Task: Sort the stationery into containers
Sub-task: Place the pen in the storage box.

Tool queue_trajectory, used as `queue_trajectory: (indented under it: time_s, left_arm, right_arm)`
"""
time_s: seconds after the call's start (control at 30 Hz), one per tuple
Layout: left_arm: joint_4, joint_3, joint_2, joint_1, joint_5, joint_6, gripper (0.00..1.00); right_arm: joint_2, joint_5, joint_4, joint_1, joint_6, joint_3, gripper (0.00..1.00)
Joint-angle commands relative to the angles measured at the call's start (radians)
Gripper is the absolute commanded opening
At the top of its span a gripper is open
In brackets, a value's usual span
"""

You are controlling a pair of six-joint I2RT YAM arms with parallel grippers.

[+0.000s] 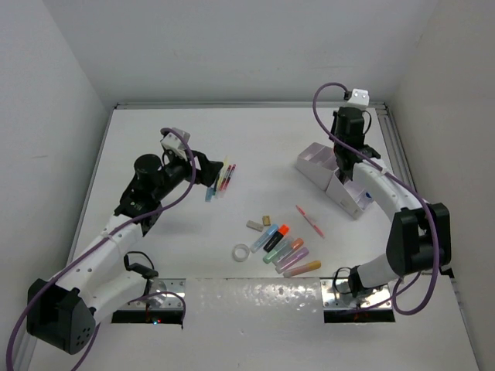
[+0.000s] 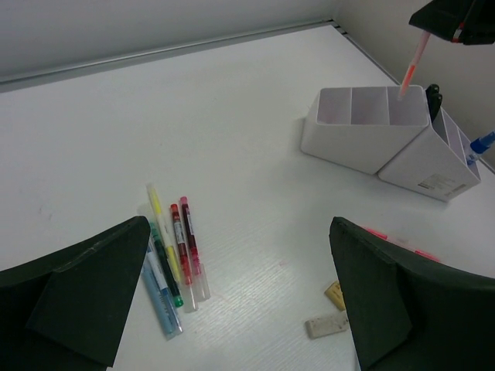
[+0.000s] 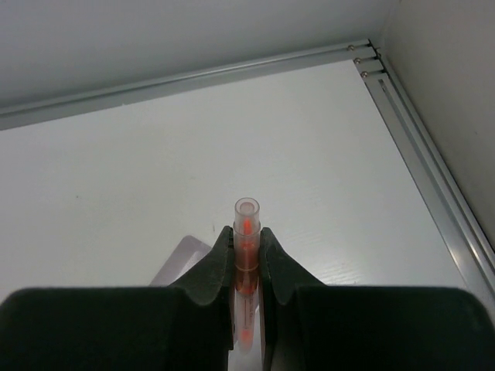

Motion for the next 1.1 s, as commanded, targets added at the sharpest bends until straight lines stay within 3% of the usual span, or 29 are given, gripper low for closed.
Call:
queue_trajectory:
  time_s: [0.0, 0.73, 1.07]
  left_arm:
    - [0.039, -0.007, -0.004, 0.018, -0.007, 0.016, 1.00]
    - [0.065, -0.014, 0.017, 0.040, -0.016, 0.044, 1.00]
    - [0.079, -0.016, 0.020, 0.044, -0.020, 0.053, 1.00]
  right_arm:
    - [0.010, 0.040, 0.062, -0.002, 0.020, -0.033, 0.00]
    - [0.133, 0.031, 0.085, -0.059, 0.115, -0.100, 0.00]
    - [0.170, 0.000, 0.061, -0.067, 0.156, -0.090, 0.05]
